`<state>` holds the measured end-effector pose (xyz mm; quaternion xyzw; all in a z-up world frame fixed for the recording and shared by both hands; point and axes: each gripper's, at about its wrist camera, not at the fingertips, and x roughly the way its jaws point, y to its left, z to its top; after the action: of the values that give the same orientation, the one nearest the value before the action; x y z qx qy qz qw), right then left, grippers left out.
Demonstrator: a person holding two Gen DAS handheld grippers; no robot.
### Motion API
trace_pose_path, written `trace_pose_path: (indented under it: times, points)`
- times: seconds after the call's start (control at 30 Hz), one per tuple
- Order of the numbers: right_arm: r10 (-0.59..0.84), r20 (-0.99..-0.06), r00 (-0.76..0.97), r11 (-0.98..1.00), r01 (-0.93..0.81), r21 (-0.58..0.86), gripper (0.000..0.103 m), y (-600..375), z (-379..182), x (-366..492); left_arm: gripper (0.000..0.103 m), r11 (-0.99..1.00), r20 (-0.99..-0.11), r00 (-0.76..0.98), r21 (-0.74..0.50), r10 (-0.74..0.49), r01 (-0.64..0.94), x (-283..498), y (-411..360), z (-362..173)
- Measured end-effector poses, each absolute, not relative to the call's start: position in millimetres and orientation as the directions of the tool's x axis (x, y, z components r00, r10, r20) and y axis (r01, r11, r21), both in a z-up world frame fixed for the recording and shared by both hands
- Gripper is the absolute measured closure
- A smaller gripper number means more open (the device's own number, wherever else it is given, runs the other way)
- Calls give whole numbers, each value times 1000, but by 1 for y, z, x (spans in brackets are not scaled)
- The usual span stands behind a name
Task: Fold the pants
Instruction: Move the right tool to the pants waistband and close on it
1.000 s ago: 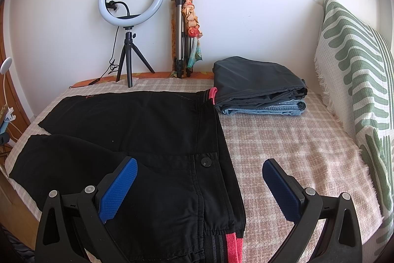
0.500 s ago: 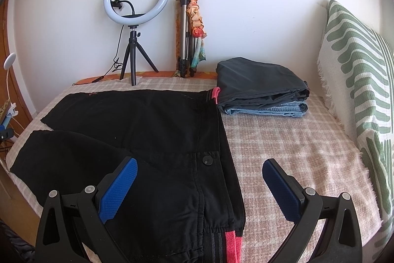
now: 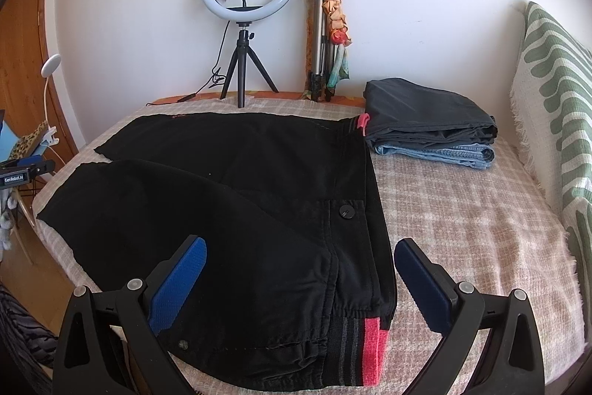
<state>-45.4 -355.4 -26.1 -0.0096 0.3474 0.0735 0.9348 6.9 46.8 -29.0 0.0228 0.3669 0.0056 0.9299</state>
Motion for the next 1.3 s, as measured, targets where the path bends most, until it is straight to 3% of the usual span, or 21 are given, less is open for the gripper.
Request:
trace_pose_path:
  times: [0.1,0.3,0.53,0.6,0.8,1.0,1.13,1.3]
  points:
    - [155,-671,725,982,-189,23,0,-352,-24,-52,36,1000,-701,714,19,4,13,12,58,-26]
    - [193,-734,651,944,-326,-42,4,-333,-30,-76,37,996,-709,704,88,46,24,14,82,-12]
    - [237,-785,572,905,-424,-35,10,-302,-53,-89,39,996,-735,674,86,74,-15,7,123,-13]
    - [252,-800,545,887,-461,-35,20,-288,-60,-89,44,996,-743,664,79,79,-30,3,134,-17]
    - [214,-831,514,816,-561,-137,33,-248,-78,-89,55,997,-767,638,41,70,-60,-13,161,-34]
    - [182,-853,489,792,-588,-167,44,-233,-89,-80,56,999,-792,610,13,35,-41,-27,166,-58]
    - [171,-858,485,784,-594,-180,45,-227,-90,-77,56,1000,-799,601,-4,2,-9,-31,162,-70]
    - [160,-874,459,767,-615,-182,52,-224,-89,-67,56,997,-803,596,36,-11,67,-35,149,-79]
